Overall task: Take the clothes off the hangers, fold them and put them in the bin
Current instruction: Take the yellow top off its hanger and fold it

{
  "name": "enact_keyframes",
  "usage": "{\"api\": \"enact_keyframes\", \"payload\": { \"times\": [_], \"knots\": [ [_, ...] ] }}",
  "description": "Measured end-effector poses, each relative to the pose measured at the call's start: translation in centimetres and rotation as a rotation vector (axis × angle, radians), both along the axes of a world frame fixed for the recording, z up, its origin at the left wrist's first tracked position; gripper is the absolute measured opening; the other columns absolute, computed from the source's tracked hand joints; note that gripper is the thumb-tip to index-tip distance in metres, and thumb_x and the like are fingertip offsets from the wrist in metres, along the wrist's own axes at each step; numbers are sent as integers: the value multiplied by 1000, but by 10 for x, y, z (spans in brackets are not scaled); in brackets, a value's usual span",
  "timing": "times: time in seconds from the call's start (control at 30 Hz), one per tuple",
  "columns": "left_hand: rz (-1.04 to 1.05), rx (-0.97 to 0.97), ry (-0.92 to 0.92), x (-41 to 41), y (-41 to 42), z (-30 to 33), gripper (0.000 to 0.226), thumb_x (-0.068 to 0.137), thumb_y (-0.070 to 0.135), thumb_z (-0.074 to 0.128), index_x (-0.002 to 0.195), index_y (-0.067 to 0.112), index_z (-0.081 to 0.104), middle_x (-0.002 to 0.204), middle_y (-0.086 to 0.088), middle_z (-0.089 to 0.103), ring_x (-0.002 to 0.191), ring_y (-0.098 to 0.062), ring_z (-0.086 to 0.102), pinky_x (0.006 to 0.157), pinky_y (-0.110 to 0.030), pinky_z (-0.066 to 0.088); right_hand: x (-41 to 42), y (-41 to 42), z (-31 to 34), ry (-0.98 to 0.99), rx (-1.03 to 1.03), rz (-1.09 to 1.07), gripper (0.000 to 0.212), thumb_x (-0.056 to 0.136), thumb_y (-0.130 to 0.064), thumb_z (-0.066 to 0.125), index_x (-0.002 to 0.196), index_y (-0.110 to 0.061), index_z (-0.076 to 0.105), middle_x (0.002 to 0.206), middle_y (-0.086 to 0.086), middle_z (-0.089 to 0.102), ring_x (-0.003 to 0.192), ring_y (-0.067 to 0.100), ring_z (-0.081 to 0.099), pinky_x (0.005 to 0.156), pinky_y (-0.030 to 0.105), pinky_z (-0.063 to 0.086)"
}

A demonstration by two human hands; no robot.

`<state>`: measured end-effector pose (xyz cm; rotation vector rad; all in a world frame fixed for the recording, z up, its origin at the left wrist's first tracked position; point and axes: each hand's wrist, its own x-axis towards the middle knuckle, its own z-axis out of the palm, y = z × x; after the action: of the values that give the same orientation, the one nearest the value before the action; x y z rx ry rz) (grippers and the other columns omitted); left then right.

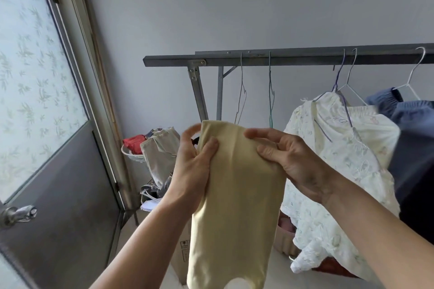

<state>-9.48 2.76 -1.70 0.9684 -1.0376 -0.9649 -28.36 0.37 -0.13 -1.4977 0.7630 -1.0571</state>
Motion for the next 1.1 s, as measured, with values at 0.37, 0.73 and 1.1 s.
{"api": "enact_keyframes", "payload": {
  "times": [0.37,0.73,1.1],
  "knots": [
    [-260,22,-640,9,1,5,72,72,6,85,135,20,53,114,3,66,97,-4,67,86,-18,53,-19,5,1,465,-149,-107,29,84,-13,75,112,-20,69,96,-2,75,90,10,71,80,28,59],
    [-217,-33,-633,17,-8,5,25,70,35,86,89,20,78,99,-3,71,89,-16,69,79,-30,54,-32,2,2,317,-78,-125,18,74,-15,81,85,-8,69,82,6,68,76,16,65,68,28,49],
    [-104,96,-149,-11,-20,-18,39,98,39,56,94,1,66,82,-12,64,75,-21,59,70,-36,51,-20,9,-49,-192,329,-21,60,71,-25,82,123,-4,63,112,12,72,104,24,70,79,33,57]
  ]
}}
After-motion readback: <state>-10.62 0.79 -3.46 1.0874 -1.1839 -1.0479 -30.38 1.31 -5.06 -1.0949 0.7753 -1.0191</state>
